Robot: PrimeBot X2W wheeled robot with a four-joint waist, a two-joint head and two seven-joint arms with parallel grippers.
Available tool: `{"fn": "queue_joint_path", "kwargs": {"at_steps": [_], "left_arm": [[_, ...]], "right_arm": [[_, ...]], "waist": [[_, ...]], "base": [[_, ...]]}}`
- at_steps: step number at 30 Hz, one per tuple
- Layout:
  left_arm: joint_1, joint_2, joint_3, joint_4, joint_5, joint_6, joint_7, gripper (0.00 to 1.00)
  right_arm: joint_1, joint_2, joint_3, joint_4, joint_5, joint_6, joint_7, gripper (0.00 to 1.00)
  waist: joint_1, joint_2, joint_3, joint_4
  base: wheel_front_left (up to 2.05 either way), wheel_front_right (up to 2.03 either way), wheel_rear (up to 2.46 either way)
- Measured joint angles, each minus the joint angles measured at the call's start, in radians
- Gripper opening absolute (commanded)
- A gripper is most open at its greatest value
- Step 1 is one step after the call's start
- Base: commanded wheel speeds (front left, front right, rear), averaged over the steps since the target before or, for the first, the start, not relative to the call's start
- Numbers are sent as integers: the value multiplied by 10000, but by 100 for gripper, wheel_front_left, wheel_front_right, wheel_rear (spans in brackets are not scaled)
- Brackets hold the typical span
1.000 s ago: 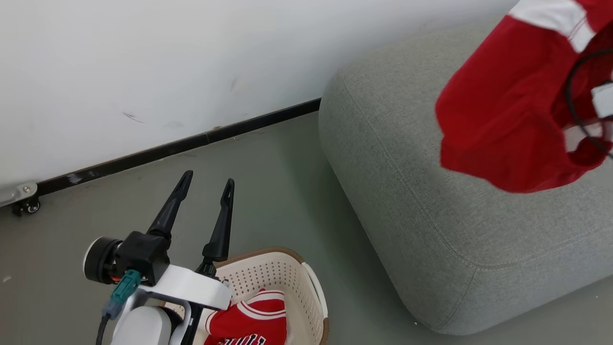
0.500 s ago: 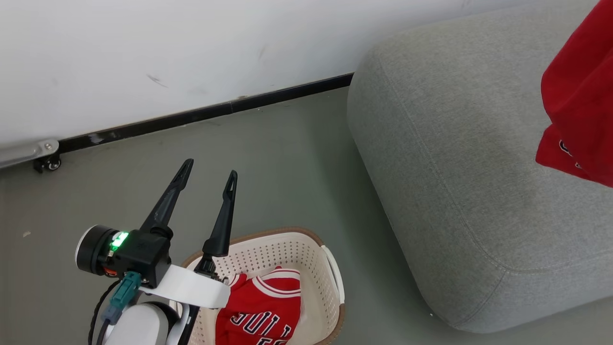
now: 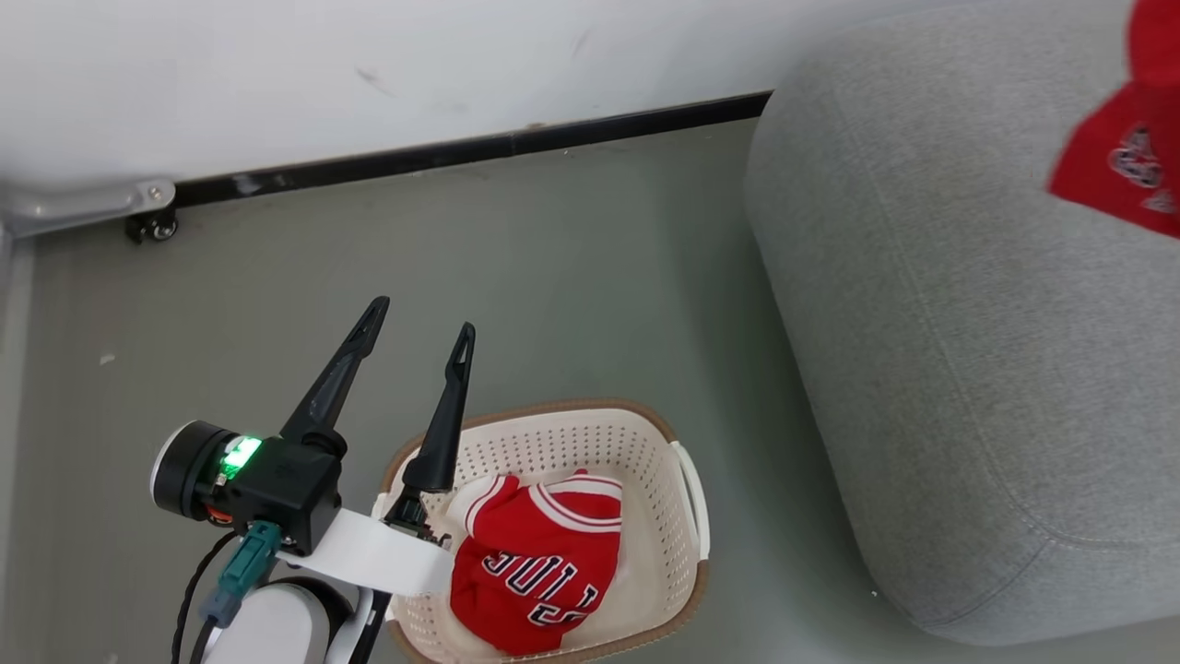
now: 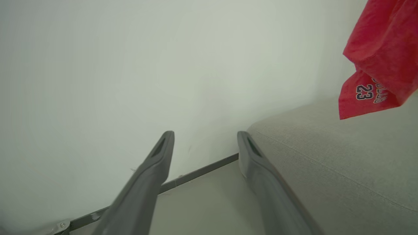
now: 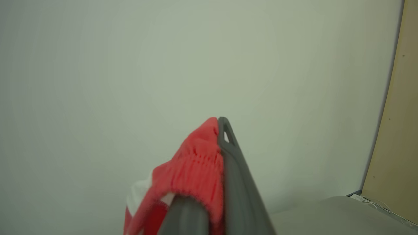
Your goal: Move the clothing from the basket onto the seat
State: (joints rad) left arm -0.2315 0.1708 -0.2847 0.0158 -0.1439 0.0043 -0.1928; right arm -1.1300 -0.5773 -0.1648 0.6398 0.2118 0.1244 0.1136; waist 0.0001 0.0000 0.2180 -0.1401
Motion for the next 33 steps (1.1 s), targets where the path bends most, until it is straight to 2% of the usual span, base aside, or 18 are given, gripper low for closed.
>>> {"fn": "queue_joint_path", "kwargs": {"at_steps": [21,26,33], "left_arm": [[-526,136,-504,-635,259,-357,571,100],[-750,140,-523,-732,341,-408,621,100],[-883,190,-489,-802,347,-408,719,100]], "right_arm": [[-319,-178,-1174,1218,-1070,0,-550,0],[-272,81,-1183,1804,-1106,2,-727,0],[731,711,-1269,2652,-1419,2,-966,0]], "waist": [[0,0,1290,642],[0,0,1595,627],[0,0,1981,552]], "base": [[0,0,0],[0,0,0],[0,0,0]]}}
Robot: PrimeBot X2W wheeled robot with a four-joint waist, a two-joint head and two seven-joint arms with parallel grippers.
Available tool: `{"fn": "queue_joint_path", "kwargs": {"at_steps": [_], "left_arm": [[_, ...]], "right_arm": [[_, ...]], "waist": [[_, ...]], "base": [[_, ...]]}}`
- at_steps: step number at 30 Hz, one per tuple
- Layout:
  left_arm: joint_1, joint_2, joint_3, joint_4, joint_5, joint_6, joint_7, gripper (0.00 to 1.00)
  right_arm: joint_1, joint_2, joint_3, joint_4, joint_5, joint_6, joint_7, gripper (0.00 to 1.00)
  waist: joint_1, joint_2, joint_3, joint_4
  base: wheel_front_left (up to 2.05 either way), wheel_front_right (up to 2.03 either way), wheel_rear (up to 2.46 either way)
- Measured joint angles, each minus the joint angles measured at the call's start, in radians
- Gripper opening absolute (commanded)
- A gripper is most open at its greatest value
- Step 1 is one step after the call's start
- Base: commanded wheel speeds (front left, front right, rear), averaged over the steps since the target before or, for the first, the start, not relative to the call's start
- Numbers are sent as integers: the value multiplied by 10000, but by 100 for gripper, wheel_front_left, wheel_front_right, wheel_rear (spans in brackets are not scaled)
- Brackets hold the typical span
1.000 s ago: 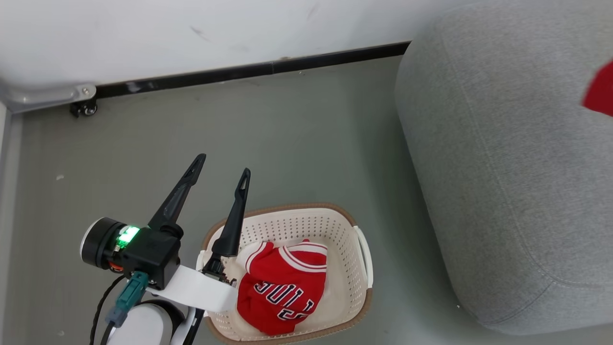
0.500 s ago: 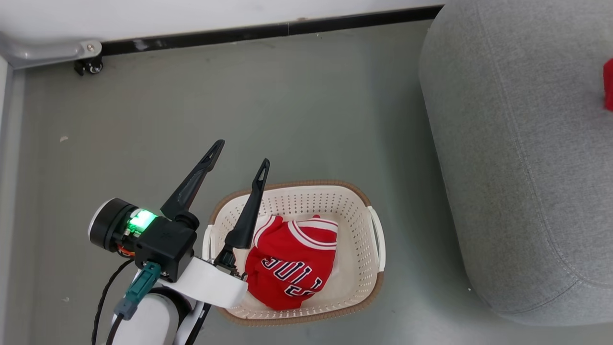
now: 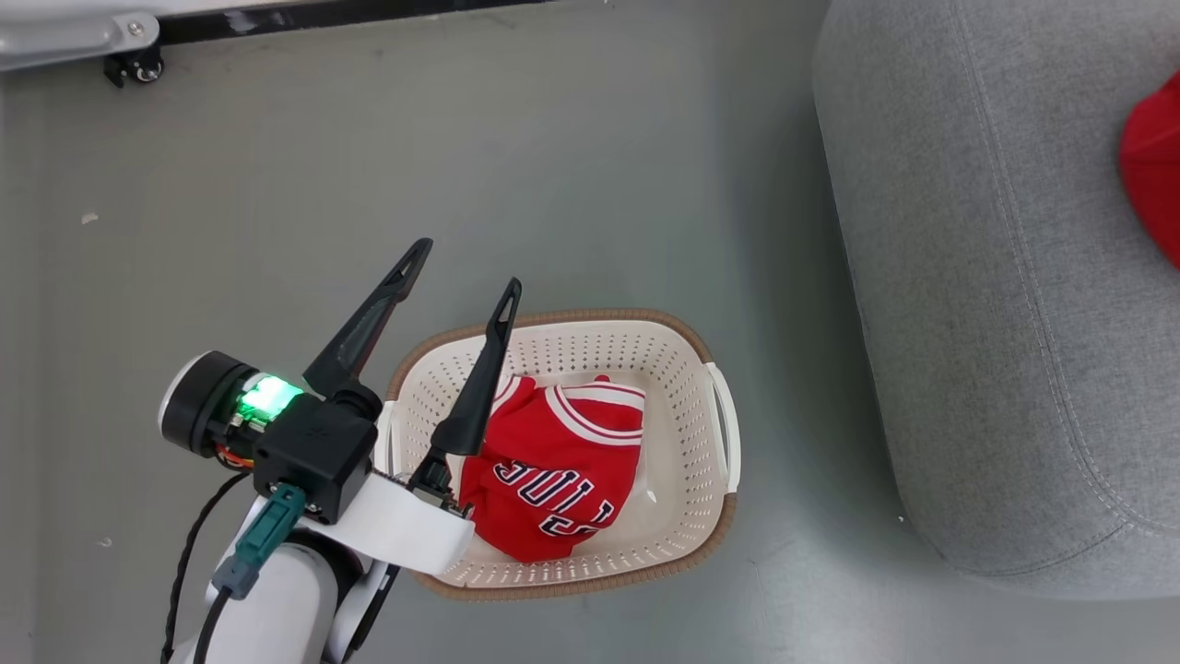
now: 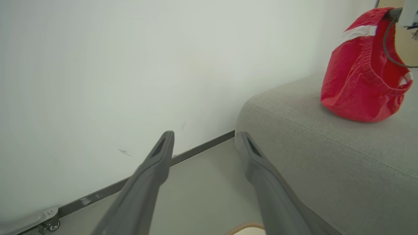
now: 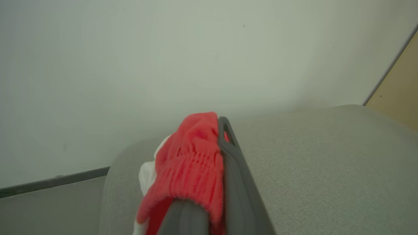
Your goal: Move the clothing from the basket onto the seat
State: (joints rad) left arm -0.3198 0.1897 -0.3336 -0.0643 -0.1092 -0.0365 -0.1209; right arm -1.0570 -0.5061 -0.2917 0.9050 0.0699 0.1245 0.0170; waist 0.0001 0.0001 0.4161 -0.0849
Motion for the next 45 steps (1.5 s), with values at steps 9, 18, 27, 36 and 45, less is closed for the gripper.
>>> {"fn": "queue_joint_path", "kwargs": {"at_steps": [9,18,27,36,45], "left_arm": [[-157,144,205,-61,94,12,33,100],[-358,-13,224,2,75,19,-117,100],[-357,25,326,215,75,102,-217,100],[-356,42,376,341,65,107,-353,100],[-352,-36,401,506,-36,203,-558,100]], "right_arm": [[325,293,111,721,-194,0,19,0],[806,171,311,1538,-203,0,199,0],[1163,100,113,2038,-61,0,90,0],[1569,188,63,2362,286,0,-211,66],[2106,351,127,2426,917,0,-545,100]], "waist": [[0,0,358,-152],[0,0,534,-468],[0,0,552,-757],[0,0,485,-993],[0,0,347,-1168]], "base": [[0,0,0],[0,0,0],[0,0,0],[0,0,0],[0,0,0]]}}
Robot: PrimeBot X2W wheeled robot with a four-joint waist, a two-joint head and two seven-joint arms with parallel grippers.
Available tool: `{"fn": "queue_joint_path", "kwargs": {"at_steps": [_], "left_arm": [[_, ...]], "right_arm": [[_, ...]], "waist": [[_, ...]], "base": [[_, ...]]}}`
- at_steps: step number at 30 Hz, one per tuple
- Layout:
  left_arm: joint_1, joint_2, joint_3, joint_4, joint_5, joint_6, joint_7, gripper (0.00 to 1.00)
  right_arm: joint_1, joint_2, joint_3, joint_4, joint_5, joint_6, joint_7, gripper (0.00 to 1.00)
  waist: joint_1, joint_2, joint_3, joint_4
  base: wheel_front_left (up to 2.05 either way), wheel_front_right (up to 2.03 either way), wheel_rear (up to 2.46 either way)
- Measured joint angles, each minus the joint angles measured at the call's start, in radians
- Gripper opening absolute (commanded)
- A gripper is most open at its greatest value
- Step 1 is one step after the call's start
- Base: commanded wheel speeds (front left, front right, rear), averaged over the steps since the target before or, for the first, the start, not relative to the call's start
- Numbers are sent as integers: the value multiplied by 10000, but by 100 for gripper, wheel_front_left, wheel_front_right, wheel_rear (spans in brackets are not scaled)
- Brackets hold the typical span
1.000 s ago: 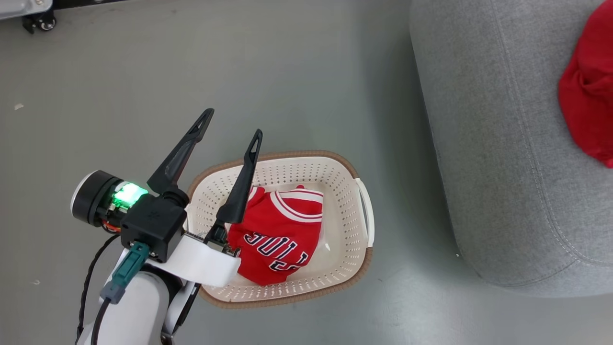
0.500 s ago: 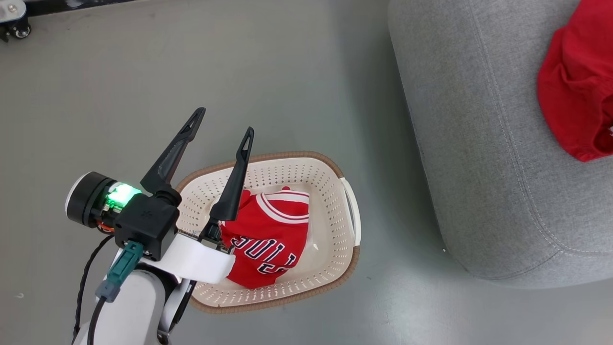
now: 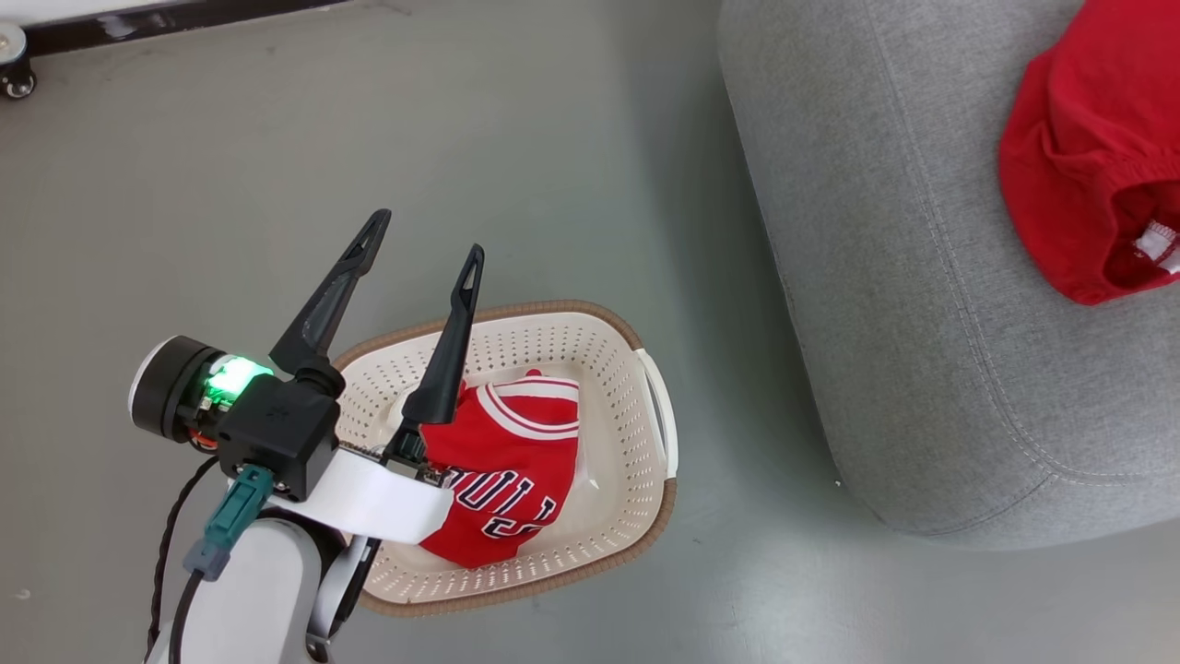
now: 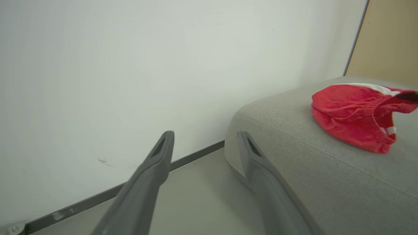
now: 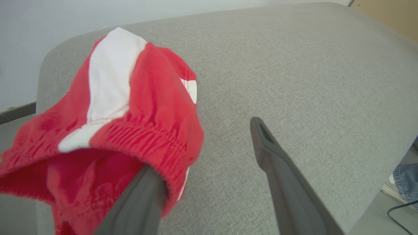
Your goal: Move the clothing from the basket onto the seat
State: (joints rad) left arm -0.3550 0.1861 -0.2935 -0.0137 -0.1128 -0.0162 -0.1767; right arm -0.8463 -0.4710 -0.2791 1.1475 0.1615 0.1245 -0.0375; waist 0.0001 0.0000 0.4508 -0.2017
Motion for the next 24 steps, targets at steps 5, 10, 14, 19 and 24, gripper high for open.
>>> {"fn": "queue_joint_path", "kwargs": {"at_steps": [5,10,14,19,24], "left_arm": [[11,-54,21,142,-79,59,-128,100],[31,-113,130,291,-136,132,-270,100],[71,-119,184,389,-180,169,-347,100],[236,-213,272,500,-299,232,-441,100],[290,-284,412,602,-384,295,-489,100]], "right_arm": [[347,4,29,-113,541,0,-412,100],[655,334,347,-736,1104,0,-943,100],[1025,420,550,-1062,1430,0,-1147,100],[1556,303,915,-1708,2163,2,-1317,100],[2069,-31,1444,-2531,2301,2,-1492,100]], "waist": [[0,0,-118,-98],[0,0,-293,-200],[0,0,-419,-266],[0,0,-661,-363],[0,0,-927,-425]], "base": [[0,0,0],[0,0,0],[0,0,0],[0,0,0],[0,0,0]]}}
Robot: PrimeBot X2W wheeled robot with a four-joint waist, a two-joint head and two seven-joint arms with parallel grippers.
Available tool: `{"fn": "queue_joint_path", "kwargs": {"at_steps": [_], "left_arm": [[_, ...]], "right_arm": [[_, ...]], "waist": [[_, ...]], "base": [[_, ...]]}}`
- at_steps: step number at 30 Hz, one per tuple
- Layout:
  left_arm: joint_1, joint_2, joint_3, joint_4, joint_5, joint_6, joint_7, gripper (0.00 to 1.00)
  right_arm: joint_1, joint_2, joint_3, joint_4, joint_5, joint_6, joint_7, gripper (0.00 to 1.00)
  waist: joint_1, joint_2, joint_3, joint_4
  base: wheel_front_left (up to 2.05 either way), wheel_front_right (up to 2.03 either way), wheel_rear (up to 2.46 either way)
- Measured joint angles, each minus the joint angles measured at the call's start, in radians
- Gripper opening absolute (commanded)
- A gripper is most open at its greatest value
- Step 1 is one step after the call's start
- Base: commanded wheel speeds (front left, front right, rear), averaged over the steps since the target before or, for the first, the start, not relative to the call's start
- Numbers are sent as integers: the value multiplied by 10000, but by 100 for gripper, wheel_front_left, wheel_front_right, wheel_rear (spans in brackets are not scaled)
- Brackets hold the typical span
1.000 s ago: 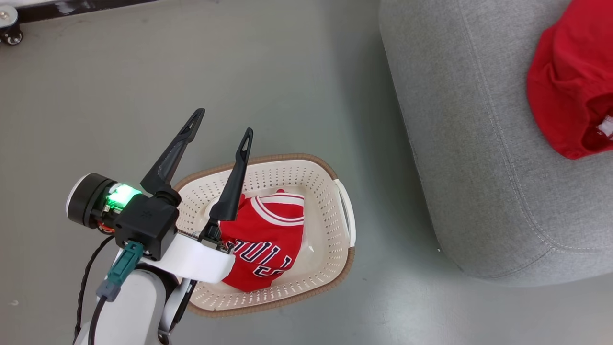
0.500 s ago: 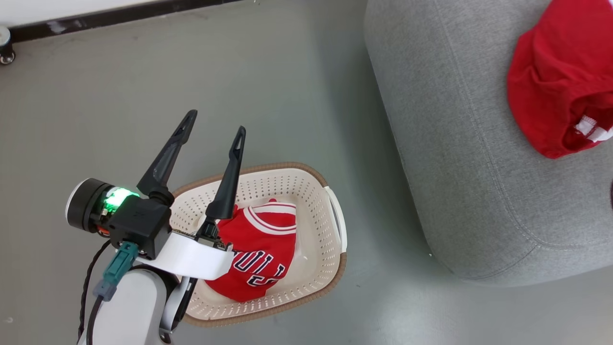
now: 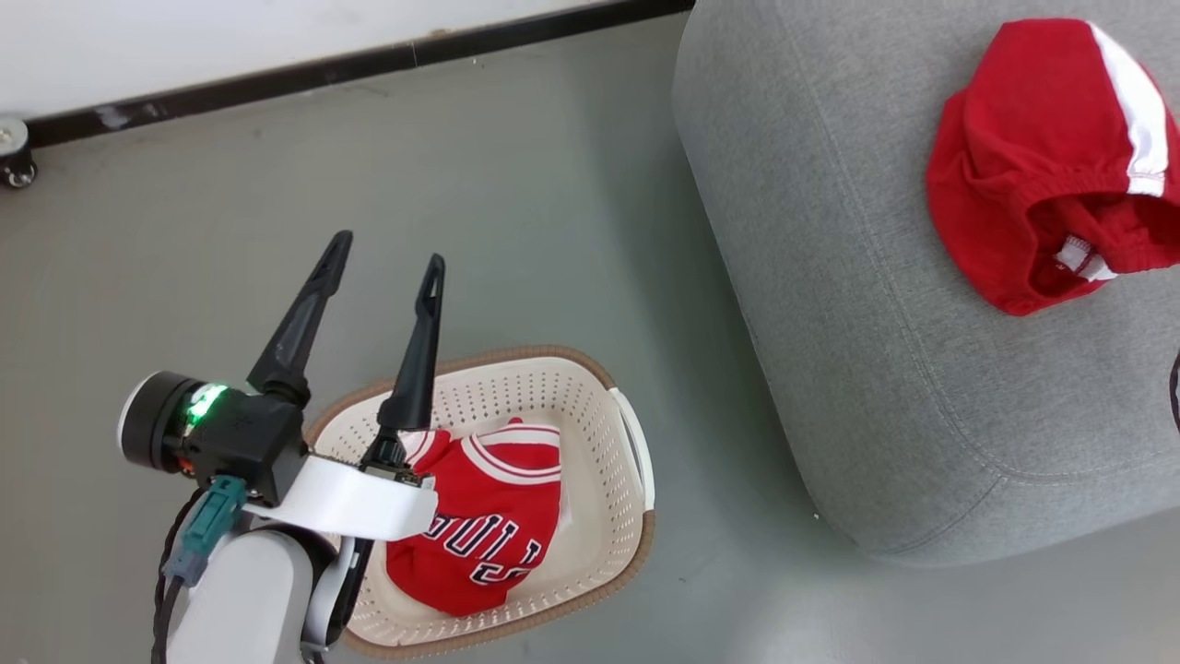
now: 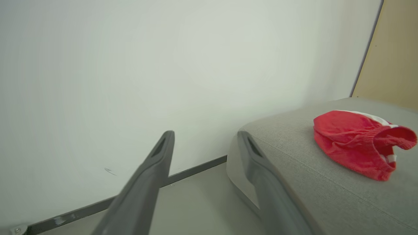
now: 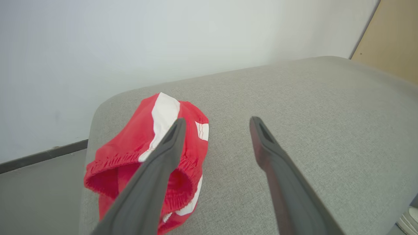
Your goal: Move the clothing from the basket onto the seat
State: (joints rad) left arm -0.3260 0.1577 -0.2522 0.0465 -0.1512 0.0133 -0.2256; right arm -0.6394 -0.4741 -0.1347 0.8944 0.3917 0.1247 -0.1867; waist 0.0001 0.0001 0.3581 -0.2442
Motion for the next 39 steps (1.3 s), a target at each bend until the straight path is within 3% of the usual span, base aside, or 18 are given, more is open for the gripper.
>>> {"fn": "queue_joint_path", "kwargs": {"at_steps": [7,16,30,39], "left_arm": [[316,-63,150,186,-138,144,-121,100],[872,-73,759,512,-314,585,-173,100],[1953,-326,1152,788,-420,1070,-213,100],[2369,-403,1147,876,-564,1097,-215,100]], "right_arm": [[261,-10,723,-1168,309,0,-207,100],[701,602,1657,-2612,313,-2,-422,100],[1531,1522,2090,-4228,-96,-2,-600,100],[2487,2209,2180,-4851,-531,-2,-602,100]], "waist": [[0,0,-412,26],[0,0,-994,329],[0,0,-1924,1090],[0,0,-2510,1533]], "base": [[0,0,0],[0,0,0],[0,0,0],[0,0,0]]}}
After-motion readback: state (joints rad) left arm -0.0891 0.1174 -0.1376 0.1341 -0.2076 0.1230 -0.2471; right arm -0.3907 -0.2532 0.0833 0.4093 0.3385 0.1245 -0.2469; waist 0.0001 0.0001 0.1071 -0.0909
